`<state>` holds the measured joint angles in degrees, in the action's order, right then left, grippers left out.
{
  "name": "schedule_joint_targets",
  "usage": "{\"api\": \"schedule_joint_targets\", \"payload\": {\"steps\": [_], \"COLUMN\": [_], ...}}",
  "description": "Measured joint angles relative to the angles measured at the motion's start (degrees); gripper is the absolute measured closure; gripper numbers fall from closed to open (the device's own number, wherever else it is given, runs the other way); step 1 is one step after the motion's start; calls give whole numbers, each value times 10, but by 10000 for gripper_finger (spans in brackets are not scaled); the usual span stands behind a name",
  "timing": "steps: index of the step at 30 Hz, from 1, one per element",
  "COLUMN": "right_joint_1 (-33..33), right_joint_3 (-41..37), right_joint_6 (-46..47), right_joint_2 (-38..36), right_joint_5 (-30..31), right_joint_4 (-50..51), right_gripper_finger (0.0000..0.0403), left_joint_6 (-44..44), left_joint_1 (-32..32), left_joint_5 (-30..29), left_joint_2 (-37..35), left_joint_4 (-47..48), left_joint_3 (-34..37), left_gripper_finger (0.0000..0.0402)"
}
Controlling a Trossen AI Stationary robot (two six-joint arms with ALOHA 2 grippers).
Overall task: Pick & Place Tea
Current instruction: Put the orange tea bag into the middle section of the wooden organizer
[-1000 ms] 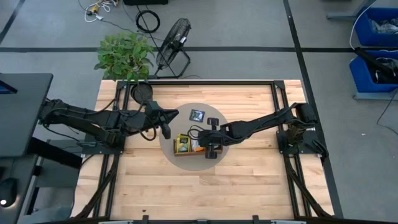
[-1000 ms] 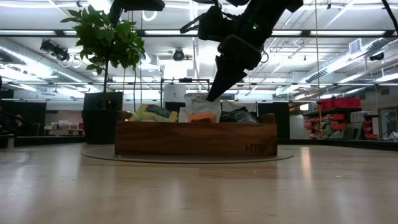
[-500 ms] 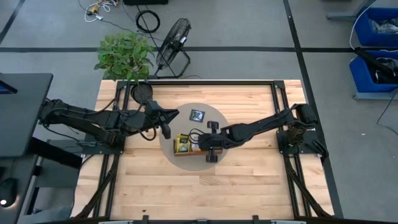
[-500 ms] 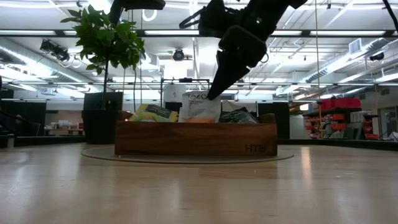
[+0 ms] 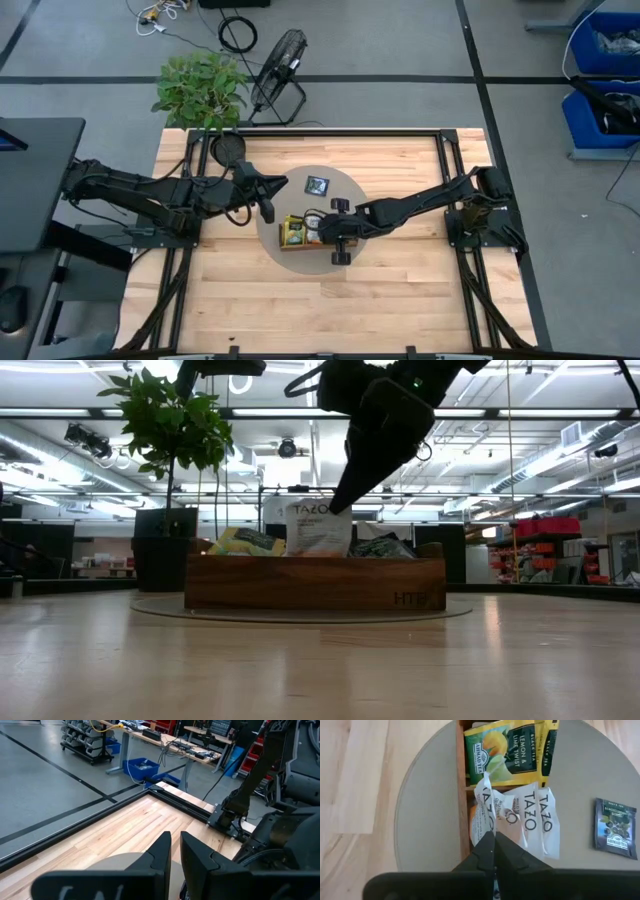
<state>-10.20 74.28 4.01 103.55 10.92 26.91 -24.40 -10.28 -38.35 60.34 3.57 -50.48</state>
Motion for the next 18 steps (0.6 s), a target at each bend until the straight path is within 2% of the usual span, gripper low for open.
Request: {"api": "schedule_joint_targets", "payload": {"steps": [18], "right_joint_1": [29], "right_joint_3": [0], "right_joint_6": [-15], "right_joint_2": [13], "right_joint_5": [-53], "right_joint_4": [1], "right_gripper_finger": [400], "left_joint_6": [0], "left_joint_1": [0], "left_joint_5": [0], "left_joint_2": [0], "left_joint_4": [-3], "left_joint_3": [0], "left_gripper_finger": [356]}}
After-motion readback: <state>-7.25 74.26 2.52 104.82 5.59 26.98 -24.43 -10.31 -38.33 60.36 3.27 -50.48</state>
